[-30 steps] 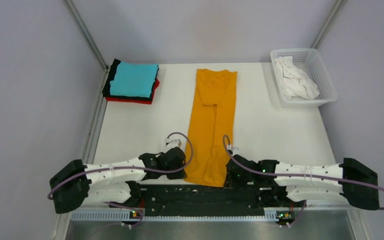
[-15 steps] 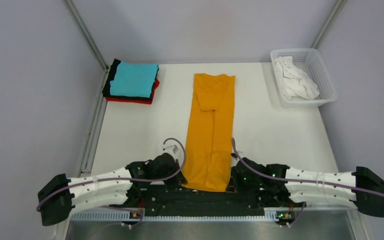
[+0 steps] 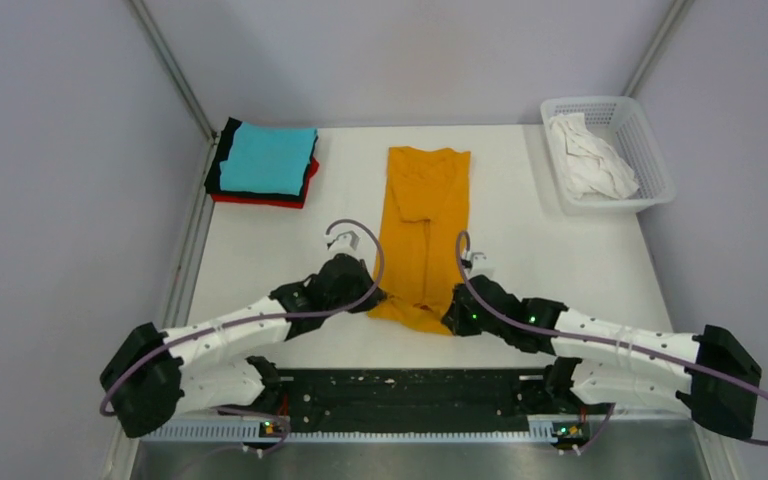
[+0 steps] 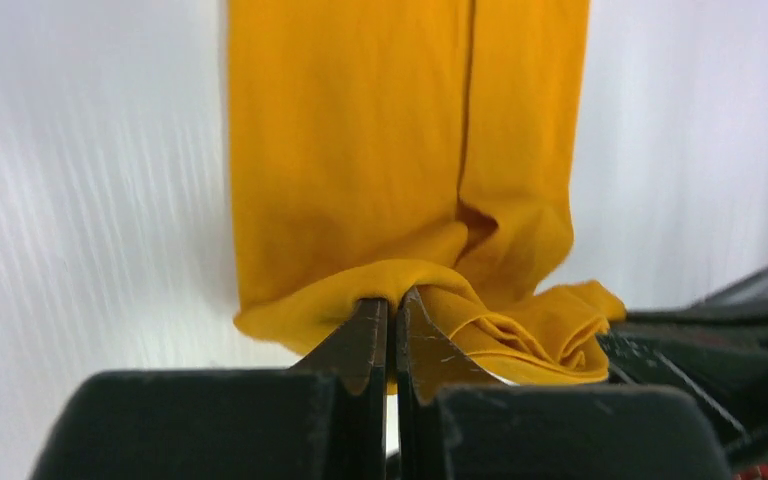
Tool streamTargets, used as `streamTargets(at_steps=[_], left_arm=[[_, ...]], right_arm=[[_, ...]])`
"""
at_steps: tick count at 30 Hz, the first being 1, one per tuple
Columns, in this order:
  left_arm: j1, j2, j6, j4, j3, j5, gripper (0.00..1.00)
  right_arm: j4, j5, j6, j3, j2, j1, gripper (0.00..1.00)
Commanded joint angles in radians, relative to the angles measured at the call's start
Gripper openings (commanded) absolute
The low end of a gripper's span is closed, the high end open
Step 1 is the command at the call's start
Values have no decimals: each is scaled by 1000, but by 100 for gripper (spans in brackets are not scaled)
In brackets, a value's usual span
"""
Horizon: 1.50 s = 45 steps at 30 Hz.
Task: Fold and stack the t-shirts
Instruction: Fold the folded rectangular tshirt in 1/3 of the way
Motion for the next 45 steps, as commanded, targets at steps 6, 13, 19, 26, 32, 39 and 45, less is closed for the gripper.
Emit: streamTargets(at_steps=[6,13,19,26,32,39,45], left_arm=[[195,293,157,140,288,36,0],[268,468,221,128,446,81,1],[317,599,253,100,559,124,2],[365,705,280,93,638,217,8],[390,781,276,63,697,201,9],[424,826,278,78,736,227,18],[457,862,284,-15,840,246,81]], right_arm=[[157,36,-203,180,126,-288,0],[210,39,-339,286,261,-400,0],[246,33,-395,352,366,-471,0],[319,-28,-434,382,460,-542,0],[384,-59,-449,411,566,-587,0],[425,-142,-453,469,673,-639,2],[354,-126,-454,536,699,-642,51]])
